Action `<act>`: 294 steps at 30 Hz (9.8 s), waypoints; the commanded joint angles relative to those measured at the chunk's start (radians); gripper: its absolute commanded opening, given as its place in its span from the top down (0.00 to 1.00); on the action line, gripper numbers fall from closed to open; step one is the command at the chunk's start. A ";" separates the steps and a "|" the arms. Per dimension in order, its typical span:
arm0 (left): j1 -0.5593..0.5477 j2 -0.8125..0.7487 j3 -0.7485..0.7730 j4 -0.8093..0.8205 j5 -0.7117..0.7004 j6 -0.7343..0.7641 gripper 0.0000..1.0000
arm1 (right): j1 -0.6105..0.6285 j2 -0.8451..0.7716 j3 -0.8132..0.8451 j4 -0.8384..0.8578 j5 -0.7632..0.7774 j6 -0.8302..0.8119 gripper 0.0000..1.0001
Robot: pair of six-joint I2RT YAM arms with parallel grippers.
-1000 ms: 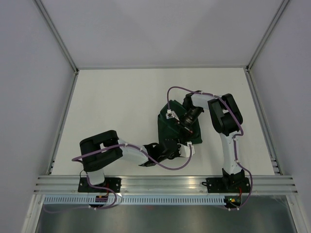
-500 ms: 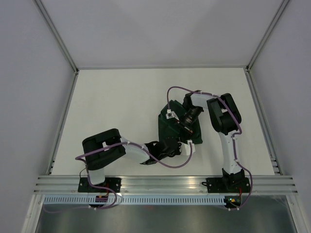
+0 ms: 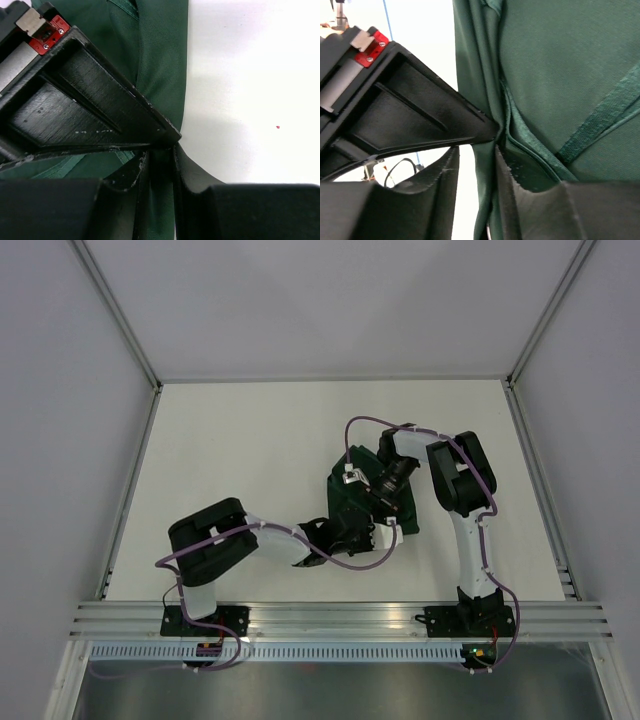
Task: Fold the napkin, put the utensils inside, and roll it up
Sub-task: Roll the napkin with the utensil
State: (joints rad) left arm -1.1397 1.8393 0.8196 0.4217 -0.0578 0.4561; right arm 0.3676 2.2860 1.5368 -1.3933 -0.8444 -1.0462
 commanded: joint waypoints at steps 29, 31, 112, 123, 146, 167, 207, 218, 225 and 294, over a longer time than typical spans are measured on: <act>0.184 0.123 0.217 -0.527 0.508 -0.252 0.98 | -0.286 -0.302 0.060 0.310 -0.128 0.175 0.37; 0.199 0.132 0.256 -0.582 0.541 -0.272 0.98 | -0.323 -0.341 0.037 0.319 -0.156 0.164 0.37; 0.413 0.176 0.460 -0.677 0.875 -0.527 0.80 | 0.206 -0.833 -0.868 1.022 0.309 0.199 0.88; 0.455 0.018 0.313 -0.466 0.780 -0.612 0.75 | 0.160 -0.769 -0.817 0.938 0.237 0.164 0.89; 0.272 -0.393 -0.096 -0.024 0.228 -0.460 0.69 | -0.093 -0.232 -0.360 0.271 -0.071 -0.184 0.91; -0.044 -0.081 0.085 -0.126 0.023 -0.091 0.62 | -0.177 -0.025 -0.182 0.100 -0.108 -0.242 0.91; -0.068 0.097 0.095 -0.007 -0.070 0.104 0.49 | -0.190 0.058 -0.116 0.057 -0.085 -0.232 0.92; 0.024 0.153 0.268 -0.389 0.271 -0.007 0.78 | -0.194 0.061 -0.072 0.042 -0.071 -0.224 0.92; 0.092 0.205 0.384 -0.566 0.462 -0.108 0.95 | -0.203 -0.023 -0.073 0.126 -0.061 -0.144 0.80; 0.308 0.557 0.803 -1.034 0.961 -0.537 0.82 | 0.237 -1.128 -1.121 1.197 0.449 0.170 0.47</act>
State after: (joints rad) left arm -0.8310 2.3478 1.6299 -0.5743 1.0321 -0.0677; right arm 0.5987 1.1332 0.4145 -0.2401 -0.4057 -0.8967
